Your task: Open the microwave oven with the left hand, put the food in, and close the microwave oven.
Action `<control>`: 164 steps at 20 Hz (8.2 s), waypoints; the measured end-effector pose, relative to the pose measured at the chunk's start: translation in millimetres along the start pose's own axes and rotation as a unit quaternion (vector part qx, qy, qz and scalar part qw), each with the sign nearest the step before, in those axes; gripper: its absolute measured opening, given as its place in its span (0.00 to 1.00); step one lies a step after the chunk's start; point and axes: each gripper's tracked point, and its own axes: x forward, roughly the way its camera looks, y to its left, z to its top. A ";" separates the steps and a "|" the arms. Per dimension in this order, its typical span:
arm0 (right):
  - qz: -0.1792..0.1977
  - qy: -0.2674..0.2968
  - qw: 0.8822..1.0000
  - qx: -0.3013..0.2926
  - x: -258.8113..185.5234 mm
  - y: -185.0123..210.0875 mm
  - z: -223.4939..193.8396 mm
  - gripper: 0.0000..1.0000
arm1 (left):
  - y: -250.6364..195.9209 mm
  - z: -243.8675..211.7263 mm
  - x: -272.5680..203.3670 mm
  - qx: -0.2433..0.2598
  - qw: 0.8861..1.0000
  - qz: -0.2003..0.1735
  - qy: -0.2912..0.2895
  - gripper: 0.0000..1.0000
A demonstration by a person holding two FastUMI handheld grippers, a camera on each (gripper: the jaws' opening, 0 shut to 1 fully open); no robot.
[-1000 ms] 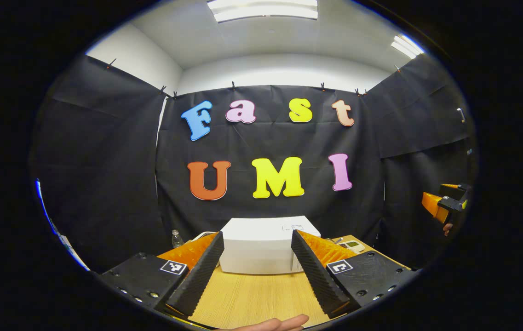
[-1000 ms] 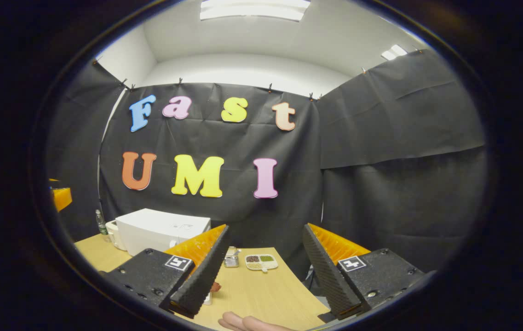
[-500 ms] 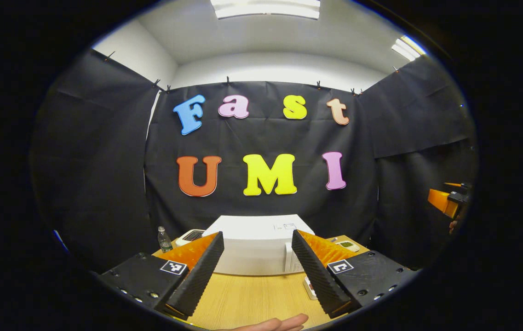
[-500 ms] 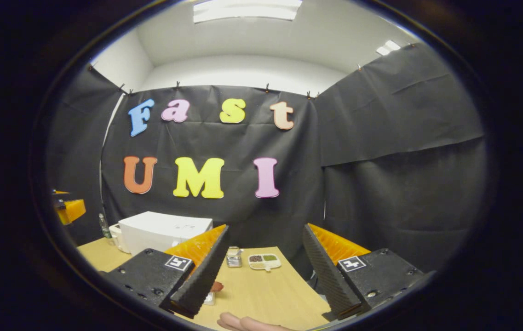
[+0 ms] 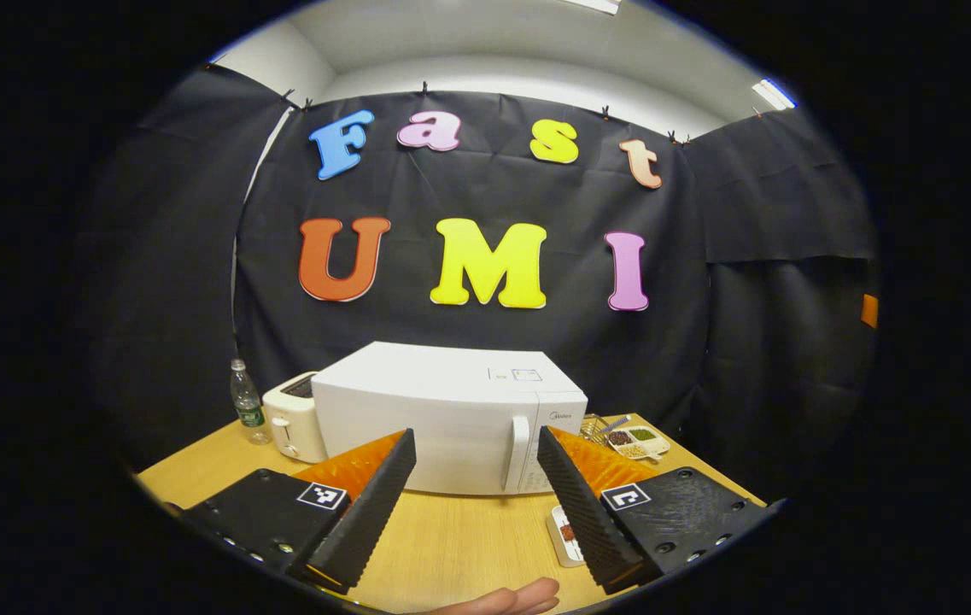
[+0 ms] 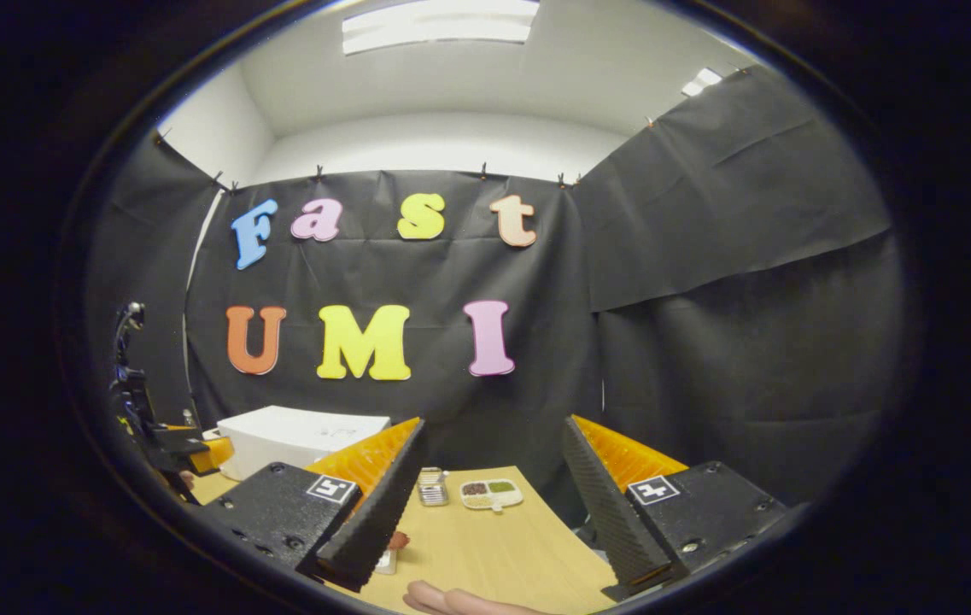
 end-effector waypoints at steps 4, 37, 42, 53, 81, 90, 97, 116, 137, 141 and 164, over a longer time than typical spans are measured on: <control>0.006 0.013 1.000 0.013 10.1 -8.7 -16.1 1.00 | -19.6 -30.9 54.4 -0.007 1.000 -0.020 -0.010 0.92; 0.011 0.021 0.997 -0.069 6.4 -40.0 -65.6 1.00 | -40.3 -132.9 172.9 0.010 0.999 -0.022 0.048 0.10; 0.012 0.030 0.997 -0.069 -0.9 -35.9 -68.4 1.00 | -32.7 -136.7 128.8 0.017 0.997 -0.062 0.046 0.09; 0.054 0.062 0.995 -0.058 -41.2 14.2 -85.8 0.95 | 23.6 -139.4 14.9 0.039 0.993 -0.098 0.047 0.24; 0.195 0.290 0.930 -0.115 78.0 118.9 -235.2 0.96 | 169.8 -42.1 -156.3 0.013 0.996 0.090 -0.023 0.92; 0.265 0.493 0.824 0.086 117.8 133.1 -312.5 0.77 | 145.2 -1.8 -105.2 0.018 0.994 0.098 -0.042 0.92; 0.311 0.552 0.751 0.186 117.2 161.6 -345.2 0.52 | 141.8 -10.8 -88.6 0.039 0.992 0.115 -0.027 0.92; 0.308 0.430 0.848 -0.013 56.0 203.2 -268.8 0.09 | 137.5 -13.8 -117.8 0.048 0.994 0.075 -0.063 0.92; 0.223 0.210 0.951 -0.047 125.6 419.5 -287.0 0.09 | 143.7 -41.3 -136.1 0.016 0.998 0.036 -0.038 0.92; 0.224 0.218 0.950 -0.016 155.7 465.2 -302.6 0.09 | 152.2 -40.8 -138.2 0.006 0.998 0.037 -0.042 0.92; 0.049 0.254 0.886 0.385 280.6 530.8 -371.2 0.11 | 165.7 -39.3 -136.4 -0.008 0.999 0.025 -0.047 0.92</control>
